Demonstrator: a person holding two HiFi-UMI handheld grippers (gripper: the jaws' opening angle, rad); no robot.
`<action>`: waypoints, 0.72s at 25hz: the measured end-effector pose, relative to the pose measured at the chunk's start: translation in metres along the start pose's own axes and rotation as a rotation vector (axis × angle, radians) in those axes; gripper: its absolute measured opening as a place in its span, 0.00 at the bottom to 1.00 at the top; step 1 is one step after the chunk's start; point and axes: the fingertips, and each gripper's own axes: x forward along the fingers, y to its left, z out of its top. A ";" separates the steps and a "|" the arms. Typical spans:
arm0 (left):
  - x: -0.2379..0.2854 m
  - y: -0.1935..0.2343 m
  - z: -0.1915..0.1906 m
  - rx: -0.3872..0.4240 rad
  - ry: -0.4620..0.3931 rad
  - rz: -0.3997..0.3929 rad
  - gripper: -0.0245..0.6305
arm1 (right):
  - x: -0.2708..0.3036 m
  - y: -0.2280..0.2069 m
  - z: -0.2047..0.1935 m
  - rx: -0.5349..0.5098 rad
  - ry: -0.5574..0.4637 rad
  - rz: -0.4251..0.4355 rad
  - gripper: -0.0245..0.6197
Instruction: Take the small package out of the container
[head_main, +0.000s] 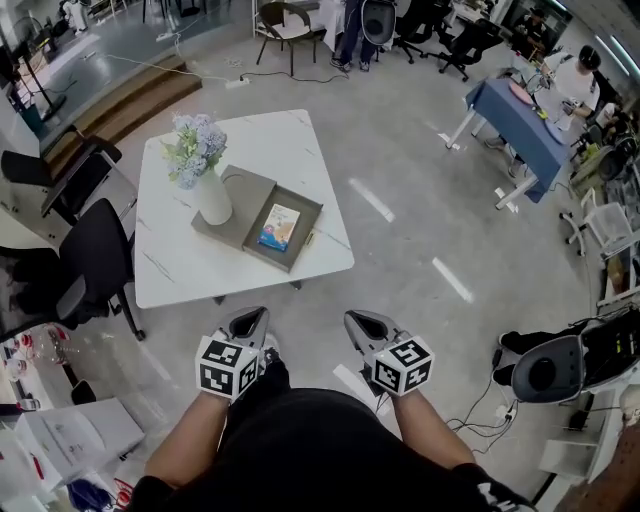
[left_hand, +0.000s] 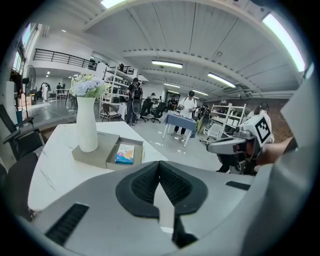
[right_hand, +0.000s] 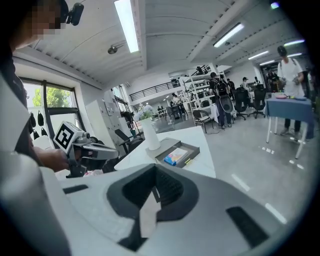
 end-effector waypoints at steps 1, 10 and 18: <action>0.005 0.009 0.011 0.003 -0.009 -0.010 0.04 | 0.009 -0.002 0.008 0.001 0.002 -0.005 0.04; 0.043 0.087 0.075 0.056 -0.045 -0.092 0.04 | 0.082 -0.025 0.063 0.012 0.009 -0.097 0.04; 0.073 0.125 0.091 0.051 -0.019 -0.105 0.04 | 0.115 -0.029 0.082 0.036 0.005 -0.117 0.04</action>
